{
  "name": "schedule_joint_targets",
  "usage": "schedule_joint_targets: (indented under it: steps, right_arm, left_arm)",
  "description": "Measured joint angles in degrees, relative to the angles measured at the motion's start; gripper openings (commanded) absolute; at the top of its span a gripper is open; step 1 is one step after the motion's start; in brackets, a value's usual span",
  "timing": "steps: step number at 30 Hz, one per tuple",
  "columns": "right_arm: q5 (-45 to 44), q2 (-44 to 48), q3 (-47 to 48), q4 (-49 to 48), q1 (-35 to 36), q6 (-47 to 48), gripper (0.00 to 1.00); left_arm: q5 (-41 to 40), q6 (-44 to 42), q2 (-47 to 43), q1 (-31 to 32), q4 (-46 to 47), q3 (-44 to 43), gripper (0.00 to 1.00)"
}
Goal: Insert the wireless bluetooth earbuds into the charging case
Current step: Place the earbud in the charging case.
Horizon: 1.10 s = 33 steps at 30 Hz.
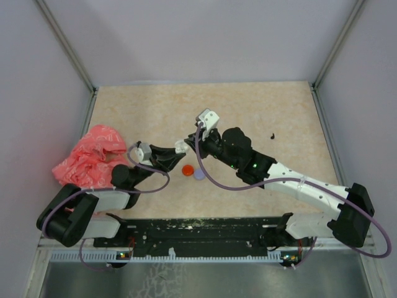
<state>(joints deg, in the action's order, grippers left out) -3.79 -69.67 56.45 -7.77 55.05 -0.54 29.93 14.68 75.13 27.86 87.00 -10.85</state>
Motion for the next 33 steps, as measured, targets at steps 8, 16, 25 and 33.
schedule_joint_targets:
  steps: [8, 16, 25, 33]
  right_arm:
    - [0.00, 0.04, -3.37, -4.81, 1.20, 0.59, 0.09]
    - [0.00, -0.35, -4.31, -8.61, 1.86, 0.76, 0.09]
    - [-0.07, -1.29, -5.55, -9.99, 2.49, 0.87, 0.09]
    - [-0.59, -1.31, -6.69, -12.26, 2.95, 0.85, 0.09]
  left_arm:
    - [3.13, 3.13, -0.02, 0.00, 0.00, -1.53, 0.00]
    - [4.17, 4.63, -0.04, 0.00, 0.00, -1.62, 0.00]
    - [4.13, 5.95, -0.92, 0.00, 0.00, -1.64, 0.00]
    - [3.78, 7.02, -1.38, 0.00, -0.02, -1.64, 0.00]
